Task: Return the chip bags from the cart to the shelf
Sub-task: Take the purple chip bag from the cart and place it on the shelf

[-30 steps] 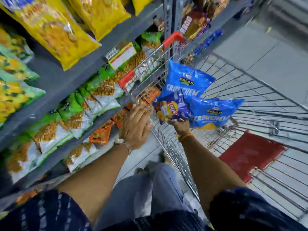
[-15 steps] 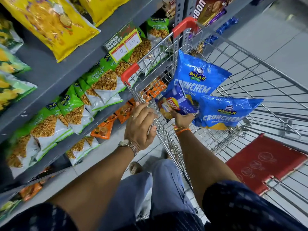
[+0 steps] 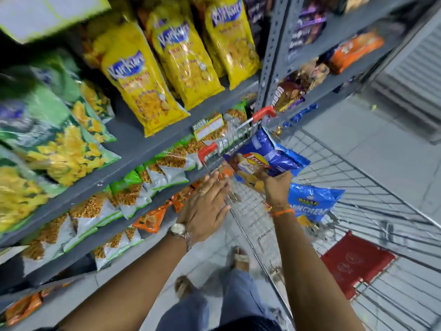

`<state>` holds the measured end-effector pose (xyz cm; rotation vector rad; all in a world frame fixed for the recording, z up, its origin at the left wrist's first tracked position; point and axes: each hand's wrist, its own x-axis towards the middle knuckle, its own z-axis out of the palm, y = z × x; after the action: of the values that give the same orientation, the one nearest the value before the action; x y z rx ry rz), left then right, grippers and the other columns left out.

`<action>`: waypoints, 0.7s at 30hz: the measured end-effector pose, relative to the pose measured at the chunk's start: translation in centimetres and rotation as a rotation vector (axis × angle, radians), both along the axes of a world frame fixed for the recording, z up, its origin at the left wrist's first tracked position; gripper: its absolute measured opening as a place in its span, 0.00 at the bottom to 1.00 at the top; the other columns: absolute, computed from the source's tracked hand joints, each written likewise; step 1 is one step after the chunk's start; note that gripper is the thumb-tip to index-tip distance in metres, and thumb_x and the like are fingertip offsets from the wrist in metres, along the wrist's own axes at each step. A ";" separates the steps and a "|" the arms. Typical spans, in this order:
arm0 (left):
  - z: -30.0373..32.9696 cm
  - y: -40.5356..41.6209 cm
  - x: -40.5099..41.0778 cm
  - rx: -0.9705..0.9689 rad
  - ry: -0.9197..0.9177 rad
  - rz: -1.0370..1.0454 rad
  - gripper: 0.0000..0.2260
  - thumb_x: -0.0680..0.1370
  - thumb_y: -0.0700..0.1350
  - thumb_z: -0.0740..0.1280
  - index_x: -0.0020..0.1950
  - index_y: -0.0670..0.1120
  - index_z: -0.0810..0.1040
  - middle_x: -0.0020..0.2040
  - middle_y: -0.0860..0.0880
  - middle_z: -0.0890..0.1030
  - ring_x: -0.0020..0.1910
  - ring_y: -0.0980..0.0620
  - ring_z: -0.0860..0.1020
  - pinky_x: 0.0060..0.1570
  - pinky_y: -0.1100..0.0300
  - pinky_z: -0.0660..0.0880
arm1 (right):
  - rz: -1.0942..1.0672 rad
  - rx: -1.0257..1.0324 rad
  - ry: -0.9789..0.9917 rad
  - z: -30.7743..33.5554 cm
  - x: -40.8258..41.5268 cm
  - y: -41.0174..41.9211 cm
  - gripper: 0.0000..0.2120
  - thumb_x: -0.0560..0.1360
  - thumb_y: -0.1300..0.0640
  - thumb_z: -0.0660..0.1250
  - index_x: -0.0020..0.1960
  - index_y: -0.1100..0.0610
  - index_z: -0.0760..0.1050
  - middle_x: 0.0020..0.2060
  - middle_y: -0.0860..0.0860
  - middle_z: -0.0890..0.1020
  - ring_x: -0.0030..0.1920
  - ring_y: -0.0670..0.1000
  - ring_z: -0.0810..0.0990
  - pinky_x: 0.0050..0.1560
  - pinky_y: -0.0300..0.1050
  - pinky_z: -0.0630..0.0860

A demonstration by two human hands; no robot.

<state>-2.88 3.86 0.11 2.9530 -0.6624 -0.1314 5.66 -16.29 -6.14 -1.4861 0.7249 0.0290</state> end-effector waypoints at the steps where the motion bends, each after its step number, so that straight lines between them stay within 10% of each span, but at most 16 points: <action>1: 1.4 0.5 -0.1 0.002 -0.029 0.010 0.26 0.84 0.54 0.56 0.78 0.41 0.68 0.78 0.44 0.69 0.81 0.43 0.61 0.81 0.50 0.52 | 0.044 -0.008 -0.041 2.2 0.4 0.3 0.20 0.69 0.67 0.77 0.55 0.73 0.72 0.52 0.67 0.82 0.50 0.56 0.81 0.52 0.55 0.81; 8: 12.7 7.0 -2.0 -0.027 -0.332 0.130 0.27 0.82 0.54 0.58 0.76 0.39 0.71 0.76 0.42 0.72 0.78 0.41 0.67 0.78 0.47 0.57 | 0.413 0.072 -0.569 20.1 1.6 6.9 0.27 0.70 0.76 0.73 0.66 0.72 0.68 0.58 0.62 0.82 0.53 0.52 0.83 0.53 0.42 0.82; 21: 28.8 27.1 -14.4 0.278 -0.781 0.651 0.29 0.82 0.56 0.59 0.78 0.41 0.68 0.78 0.44 0.68 0.79 0.41 0.63 0.81 0.47 0.52 | 0.916 0.464 -1.041 45.2 -3.5 28.6 0.24 0.68 0.63 0.77 0.61 0.57 0.75 0.52 0.50 0.86 0.53 0.49 0.85 0.53 0.43 0.82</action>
<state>-17.29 30.96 28.92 3.2437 0.3418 1.0913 2.18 12.33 39.07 -1.0538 -0.7769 0.1003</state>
